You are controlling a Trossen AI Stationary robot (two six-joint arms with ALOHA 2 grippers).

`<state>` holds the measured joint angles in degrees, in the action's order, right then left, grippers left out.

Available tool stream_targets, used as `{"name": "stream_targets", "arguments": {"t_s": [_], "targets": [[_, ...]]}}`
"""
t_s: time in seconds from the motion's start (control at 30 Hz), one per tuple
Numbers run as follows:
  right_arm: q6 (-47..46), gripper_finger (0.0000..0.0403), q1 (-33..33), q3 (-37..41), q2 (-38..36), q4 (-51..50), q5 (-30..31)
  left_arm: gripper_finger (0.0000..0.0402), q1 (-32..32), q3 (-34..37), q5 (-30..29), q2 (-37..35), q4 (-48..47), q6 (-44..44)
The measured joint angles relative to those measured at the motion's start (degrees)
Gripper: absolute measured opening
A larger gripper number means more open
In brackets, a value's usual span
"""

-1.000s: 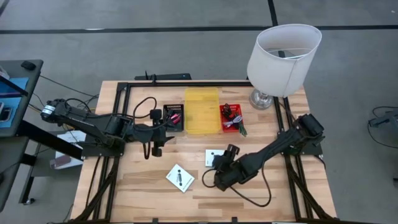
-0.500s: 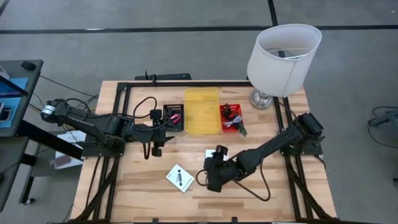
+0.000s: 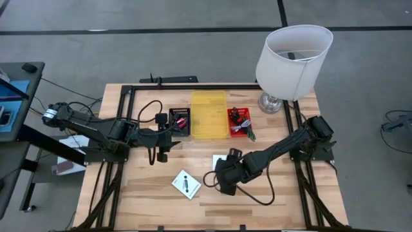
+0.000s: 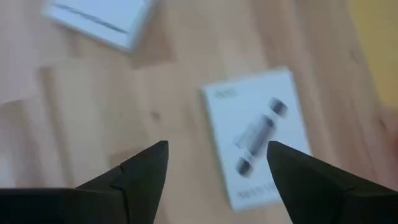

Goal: Pick and place items into bin
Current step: Put the top card reader box into the yellow bin

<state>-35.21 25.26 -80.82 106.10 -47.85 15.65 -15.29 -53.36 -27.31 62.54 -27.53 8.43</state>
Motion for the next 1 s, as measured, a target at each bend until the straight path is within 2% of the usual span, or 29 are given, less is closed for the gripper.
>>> {"name": "stream_targets", "arguments": {"t_s": [0.1, 0.3, 1.0], "targets": [[-4.01, 0.0282, -0.41, 0.0, 0.0, -3.2, 1.15, 0.0178, 0.0, 0.0, 0.0, 0.0, 0.0, 0.0], [0.64, 0.0286, 0.76, 0.0, 0.0, -0.45, 1.06, 0.0178, 0.0, 0.0, 0.0, 0.0, 0.0, -0.02], [-0.8, 0.0287, 0.19, 0.0, 0.0, -2.0, 0.98, 0.0178, 0.0, 0.0, -0.02, 0.0, 0.0, -0.09]]}}
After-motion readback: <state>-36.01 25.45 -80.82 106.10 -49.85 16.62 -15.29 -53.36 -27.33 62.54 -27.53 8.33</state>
